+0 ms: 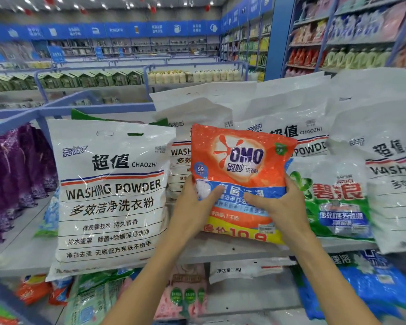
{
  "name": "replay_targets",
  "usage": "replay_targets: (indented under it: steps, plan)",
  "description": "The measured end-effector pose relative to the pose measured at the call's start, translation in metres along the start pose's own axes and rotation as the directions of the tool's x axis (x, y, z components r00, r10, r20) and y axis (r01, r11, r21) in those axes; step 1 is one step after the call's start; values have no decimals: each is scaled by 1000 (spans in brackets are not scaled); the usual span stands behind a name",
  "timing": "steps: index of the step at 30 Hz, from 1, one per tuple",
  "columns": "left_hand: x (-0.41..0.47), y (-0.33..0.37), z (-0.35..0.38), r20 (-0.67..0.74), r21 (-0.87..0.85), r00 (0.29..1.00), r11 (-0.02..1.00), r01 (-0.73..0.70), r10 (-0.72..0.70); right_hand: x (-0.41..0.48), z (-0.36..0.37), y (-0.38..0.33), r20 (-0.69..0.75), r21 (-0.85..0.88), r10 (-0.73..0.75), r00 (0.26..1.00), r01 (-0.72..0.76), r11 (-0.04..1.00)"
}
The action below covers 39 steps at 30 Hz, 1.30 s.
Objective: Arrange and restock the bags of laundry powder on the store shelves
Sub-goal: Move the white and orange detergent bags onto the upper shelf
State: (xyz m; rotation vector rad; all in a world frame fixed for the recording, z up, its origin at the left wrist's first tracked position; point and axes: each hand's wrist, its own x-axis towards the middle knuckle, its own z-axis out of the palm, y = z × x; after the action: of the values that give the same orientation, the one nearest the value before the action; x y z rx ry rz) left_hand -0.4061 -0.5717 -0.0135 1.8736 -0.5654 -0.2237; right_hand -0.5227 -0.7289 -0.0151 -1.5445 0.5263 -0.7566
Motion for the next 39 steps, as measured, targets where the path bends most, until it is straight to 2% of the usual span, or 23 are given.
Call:
replay_targets:
  steps: [3, 5, 8, 11, 14, 17, 19, 22, 26, 28, 33, 39]
  plan:
    - [-11, 21, 1, 72, -136, 996, 989, 64, -54, -12, -23, -8, -7, 97, 31, 999, -30, 995]
    - [-21, 35, -4, 179, -213, 980, 969, 128, -90, -21, -37, -13, -16, 138, 46, 999, -43, 989]
    - [-40, 45, -10, 323, -187, 943, 971, 146, -80, -29, -53, -22, 42, 95, 17, 999, -21, 995]
    - [-56, 41, -13, 238, -228, 965, 959, 169, -113, -25, -52, -30, 123, 70, 19, 992, -28, 997]
    - [-67, 36, -24, 123, -272, 980, 945, 182, -153, -25, -39, -26, 236, 123, 38, 971, -69, 990]
    - [-84, 22, -49, 36, -327, 984, 929, 175, -173, -29, -18, -23, 367, 198, 115, 923, -199, 960]
    - [-101, 15, -68, -35, -361, 982, 919, 160, -185, -35, 0, -25, 463, 172, 180, 868, -288, 942]
    - [-129, 5, -104, -173, -410, 966, 905, 109, -195, -48, 38, -30, 561, 136, 154, 813, -274, 952]
    - [-164, -15, -167, -357, -454, 911, 891, 22, -205, -90, 100, -44, 619, 166, 64, 782, -210, 964]
    - [-182, -26, -207, -396, -463, 888, 886, 29, -236, -115, 139, -50, 658, 169, 56, 751, -220, 961]
    - [-242, -62, -308, -418, -581, 850, 813, 22, -321, -176, 250, -59, 788, 218, 51, 613, -356, 909]
    - [-316, -98, -427, -479, -648, 771, 762, 11, -419, -261, 384, -64, 896, 151, 67, 440, -443, 884]
